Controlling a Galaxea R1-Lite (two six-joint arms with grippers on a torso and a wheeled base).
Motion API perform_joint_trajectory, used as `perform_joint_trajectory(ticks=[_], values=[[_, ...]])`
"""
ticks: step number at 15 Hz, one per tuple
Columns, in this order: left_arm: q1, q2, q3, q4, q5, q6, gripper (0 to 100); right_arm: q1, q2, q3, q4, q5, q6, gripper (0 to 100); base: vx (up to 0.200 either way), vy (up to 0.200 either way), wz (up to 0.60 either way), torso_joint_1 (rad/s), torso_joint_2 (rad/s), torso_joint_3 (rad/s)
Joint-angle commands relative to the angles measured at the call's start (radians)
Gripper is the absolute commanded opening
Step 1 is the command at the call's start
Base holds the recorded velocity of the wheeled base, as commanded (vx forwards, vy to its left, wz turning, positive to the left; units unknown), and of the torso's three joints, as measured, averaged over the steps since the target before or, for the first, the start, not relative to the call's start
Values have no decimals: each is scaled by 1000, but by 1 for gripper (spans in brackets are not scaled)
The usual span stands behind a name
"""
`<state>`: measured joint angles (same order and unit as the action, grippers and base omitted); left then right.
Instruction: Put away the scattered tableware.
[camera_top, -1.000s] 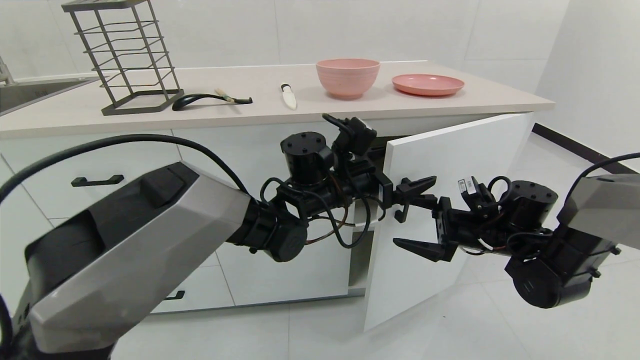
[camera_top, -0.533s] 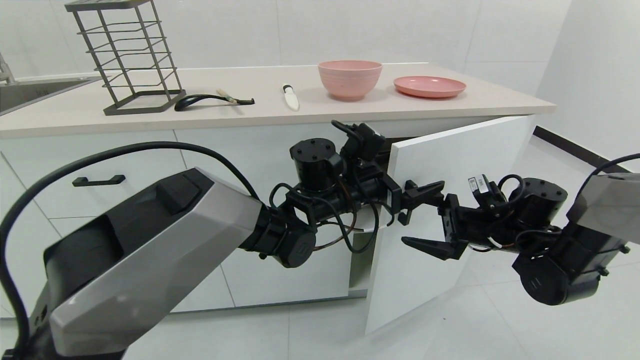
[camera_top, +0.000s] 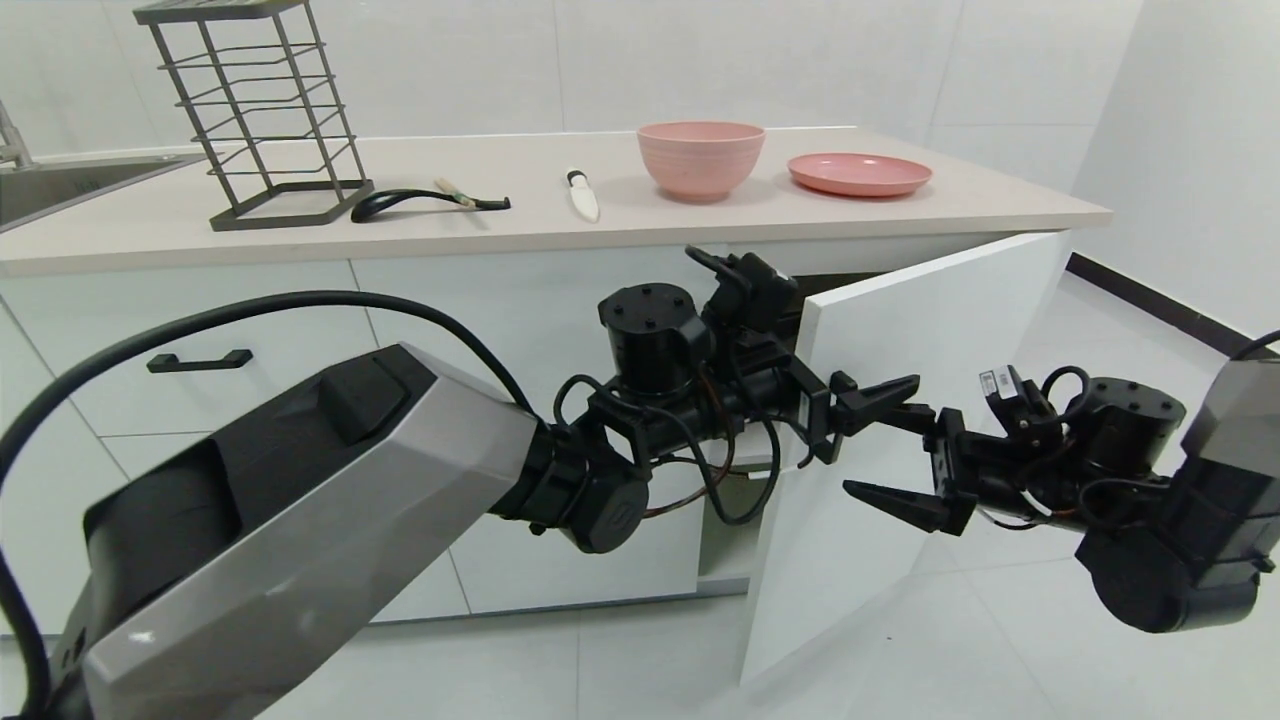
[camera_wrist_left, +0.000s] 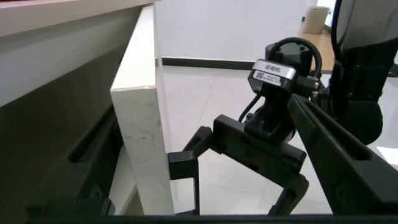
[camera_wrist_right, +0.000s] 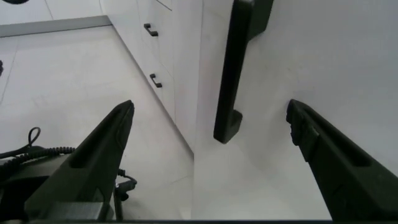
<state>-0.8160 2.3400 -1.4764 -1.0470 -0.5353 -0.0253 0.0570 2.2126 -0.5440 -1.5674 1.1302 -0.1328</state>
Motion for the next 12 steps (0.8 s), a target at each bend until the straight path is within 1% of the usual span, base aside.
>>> perform_joint_trajectory(ticks=[1,2,3,4,5,6,7,8,10,12], values=[[1,-1,1,1,1,1,100,-39,-178,180,-3,-1,-7,100,0,0,0,0,0,0],[1,-1,1,1,3,4,100,-66,-307,311,-3,-1,-24,100,0,0,0,0,0,0],[1,-2,2,4,5,8,100,-97,-413,395,-3,-1,-31,100,0,0,0,0,0,0],[1,-1,2,9,5,15,100,-135,-518,450,-3,-1,-34,100,0,0,0,0,0,0],[1,-1,2,27,20,19,100,-174,-619,483,-3,-1,-36,100,0,0,0,0,0,0],[-3,-2,1,47,57,22,100,-200,-703,500,-3,-1,-38,100,0,0,0,0,0,0],[-11,-1,-2,64,80,28,100,-213,-778,518,-3,-1,-39,100,0,0,0,0,0,0],[-14,-1,-1,70,83,33,100,-217,-820,530,-3,-1,-41,100,0,0,0,0,0,0],[-25,1,10,74,87,61,100,-213,-944,541,-3,-3,-42,100,0,0,0,0,0,0],[-25,1,33,79,89,90,100,-210,-1010,541,-3,-3,-42,100,0,0,0,0,0,0]])
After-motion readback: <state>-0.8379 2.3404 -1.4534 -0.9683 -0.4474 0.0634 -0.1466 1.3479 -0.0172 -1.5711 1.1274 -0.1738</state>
